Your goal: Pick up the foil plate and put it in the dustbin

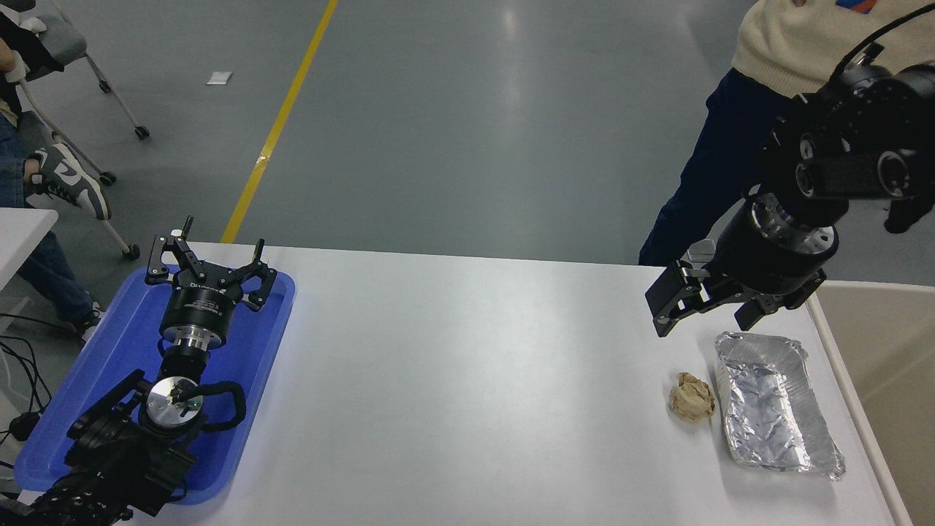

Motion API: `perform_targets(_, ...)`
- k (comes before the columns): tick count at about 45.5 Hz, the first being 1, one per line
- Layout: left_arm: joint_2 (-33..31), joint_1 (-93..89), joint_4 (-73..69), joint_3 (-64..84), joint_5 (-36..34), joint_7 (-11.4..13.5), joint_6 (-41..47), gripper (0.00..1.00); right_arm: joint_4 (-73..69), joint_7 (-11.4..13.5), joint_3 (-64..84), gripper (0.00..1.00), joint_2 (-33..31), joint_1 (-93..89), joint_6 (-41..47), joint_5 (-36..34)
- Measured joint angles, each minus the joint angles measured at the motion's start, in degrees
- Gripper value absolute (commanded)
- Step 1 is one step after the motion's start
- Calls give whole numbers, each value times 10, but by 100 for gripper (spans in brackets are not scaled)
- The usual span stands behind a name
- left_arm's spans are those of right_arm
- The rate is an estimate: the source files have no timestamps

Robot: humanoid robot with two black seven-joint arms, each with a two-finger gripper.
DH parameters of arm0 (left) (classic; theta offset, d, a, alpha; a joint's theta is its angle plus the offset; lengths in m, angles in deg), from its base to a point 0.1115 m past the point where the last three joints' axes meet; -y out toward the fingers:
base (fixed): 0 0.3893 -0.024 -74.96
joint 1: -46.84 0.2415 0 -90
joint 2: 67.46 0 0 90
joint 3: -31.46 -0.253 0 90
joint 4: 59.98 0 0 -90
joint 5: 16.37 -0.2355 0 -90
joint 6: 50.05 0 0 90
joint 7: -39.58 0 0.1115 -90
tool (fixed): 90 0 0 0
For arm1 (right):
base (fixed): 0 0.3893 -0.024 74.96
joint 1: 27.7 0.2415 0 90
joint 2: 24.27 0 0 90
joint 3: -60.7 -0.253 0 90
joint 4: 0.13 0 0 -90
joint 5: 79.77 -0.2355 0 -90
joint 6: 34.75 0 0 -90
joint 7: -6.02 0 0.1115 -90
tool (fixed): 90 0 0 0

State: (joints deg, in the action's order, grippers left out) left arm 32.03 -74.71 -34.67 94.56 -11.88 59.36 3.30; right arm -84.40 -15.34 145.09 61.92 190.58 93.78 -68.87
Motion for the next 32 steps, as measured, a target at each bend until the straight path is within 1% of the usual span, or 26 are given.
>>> perform_targets(9, 0, 0, 0, 0, 0, 0, 0, 100, 1, 0, 4, 100, -7, -11, -15, 7)
perform_targets(14, 0, 0, 0, 0, 0, 0, 0, 100, 1, 0, 8, 100, -27, -25, -31, 25)
perform_targets(19, 0, 0, 0, 0, 0, 0, 0, 100, 2, 2, 13, 100, -64, -45, -54, 69)
perform_targets(20, 0, 0, 0, 0, 0, 0, 0, 100, 8, 3, 15, 100, -85, -56, -67, 94)
perform_targets(22, 0, 0, 0, 0, 0, 0, 0, 100, 11, 3, 16, 100, -93, -62, -71, 105)
perform_targets(27, 0, 0, 0, 0, 0, 0, 0, 100, 42, 4, 25, 100, -151, -103, -100, 171)
perform_targets(32, 0, 0, 0, 0, 0, 0, 0, 100, 81, 4, 22, 100, -199, -149, -127, 212)
